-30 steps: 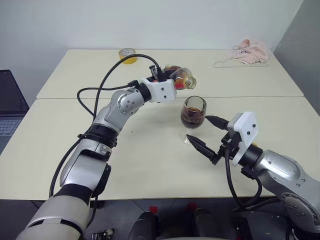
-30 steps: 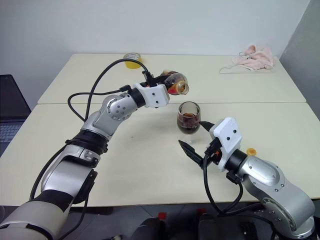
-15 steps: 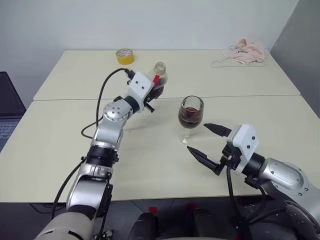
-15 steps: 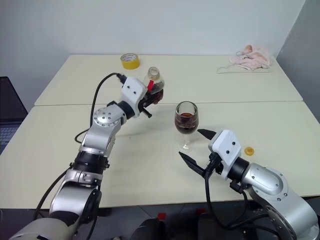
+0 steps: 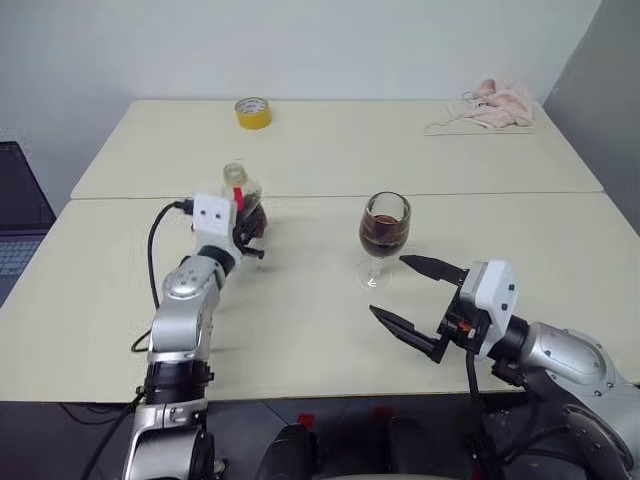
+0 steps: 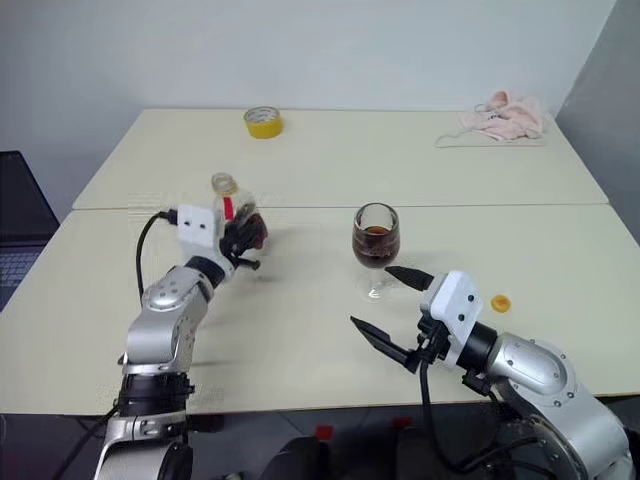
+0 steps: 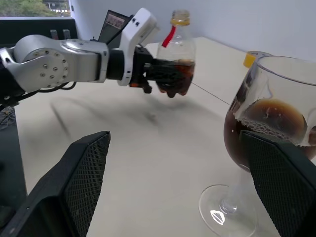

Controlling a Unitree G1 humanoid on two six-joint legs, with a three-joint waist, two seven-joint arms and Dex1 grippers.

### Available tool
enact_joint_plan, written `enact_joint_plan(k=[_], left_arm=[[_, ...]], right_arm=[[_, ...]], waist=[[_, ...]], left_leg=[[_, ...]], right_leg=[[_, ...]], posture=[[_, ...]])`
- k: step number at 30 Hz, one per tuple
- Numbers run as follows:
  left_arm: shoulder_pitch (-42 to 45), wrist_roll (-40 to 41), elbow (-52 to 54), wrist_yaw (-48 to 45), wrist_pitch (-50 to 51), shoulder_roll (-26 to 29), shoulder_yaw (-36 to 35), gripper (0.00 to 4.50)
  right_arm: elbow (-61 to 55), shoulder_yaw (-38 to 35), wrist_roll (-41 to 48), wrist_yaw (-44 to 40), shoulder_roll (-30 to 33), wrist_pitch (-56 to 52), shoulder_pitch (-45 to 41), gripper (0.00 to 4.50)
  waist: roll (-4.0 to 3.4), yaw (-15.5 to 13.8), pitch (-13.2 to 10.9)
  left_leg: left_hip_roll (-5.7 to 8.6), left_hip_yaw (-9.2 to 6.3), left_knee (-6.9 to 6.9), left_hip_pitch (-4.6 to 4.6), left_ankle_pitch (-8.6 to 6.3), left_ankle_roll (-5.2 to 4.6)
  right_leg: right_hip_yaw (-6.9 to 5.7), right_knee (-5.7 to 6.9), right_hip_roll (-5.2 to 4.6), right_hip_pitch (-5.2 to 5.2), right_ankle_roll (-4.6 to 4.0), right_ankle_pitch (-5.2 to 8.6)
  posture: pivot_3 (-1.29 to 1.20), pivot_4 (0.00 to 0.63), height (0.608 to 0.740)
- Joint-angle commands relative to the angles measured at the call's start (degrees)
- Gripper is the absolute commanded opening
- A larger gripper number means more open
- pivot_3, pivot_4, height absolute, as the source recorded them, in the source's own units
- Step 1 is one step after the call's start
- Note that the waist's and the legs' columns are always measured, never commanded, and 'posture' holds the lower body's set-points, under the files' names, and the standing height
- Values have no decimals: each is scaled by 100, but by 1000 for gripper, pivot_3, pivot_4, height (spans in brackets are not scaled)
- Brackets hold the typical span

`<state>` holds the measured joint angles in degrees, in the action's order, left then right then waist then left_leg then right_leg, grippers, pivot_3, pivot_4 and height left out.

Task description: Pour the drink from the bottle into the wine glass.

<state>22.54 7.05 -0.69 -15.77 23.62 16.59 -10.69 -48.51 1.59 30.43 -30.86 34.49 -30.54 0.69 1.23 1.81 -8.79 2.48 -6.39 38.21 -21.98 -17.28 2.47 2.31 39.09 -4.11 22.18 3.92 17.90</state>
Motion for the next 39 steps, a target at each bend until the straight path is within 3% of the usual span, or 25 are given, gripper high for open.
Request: enact_joint_plan(k=[1, 14, 24, 35, 39], left_arm=[[-143, 150, 456, 110, 22, 20, -151, 738], [-390, 302, 554, -147, 468, 135, 40, 738], [-354, 235, 512, 157, 523, 62, -36, 738], [-461, 301, 603, 241, 363, 0, -15, 4331], [-484, 319, 616, 258, 346, -10, -12, 4487]], right_arm=[[-22, -82, 79, -70, -76, 178, -174, 4500], [86, -26, 68, -195, -121, 133, -380, 4500], [110, 40, 12, -180, -140, 121, -421, 4500], [117, 50, 19, -178, -132, 117, -437, 4500], [108, 41, 19, -178, -130, 124, -423, 4500]], waist=[[3, -18, 2], [8, -21, 5], [8, -23, 6], [8, -22, 6], [8, -22, 6]], left_leg=[[0, -1, 0, -1, 0, 0], [1, 1, -2, 2, 0, 0], [1, 1, -2, 3, 0, 0], [0, 1, -3, 4, 0, 0], [0, 1, -4, 4, 0, 0]], right_leg=[[0, 0, 0, 0, 0, 0], [0, -1, -3, -2, 0, 0], [0, -1, -3, -3, 0, 0], [1, -2, -3, -4, 0, 0], [1, -3, -3, -4, 0, 0]], posture=[[0, 150, 740], [0, 150, 740], [0, 150, 740], [0, 150, 740], [0, 150, 740]])
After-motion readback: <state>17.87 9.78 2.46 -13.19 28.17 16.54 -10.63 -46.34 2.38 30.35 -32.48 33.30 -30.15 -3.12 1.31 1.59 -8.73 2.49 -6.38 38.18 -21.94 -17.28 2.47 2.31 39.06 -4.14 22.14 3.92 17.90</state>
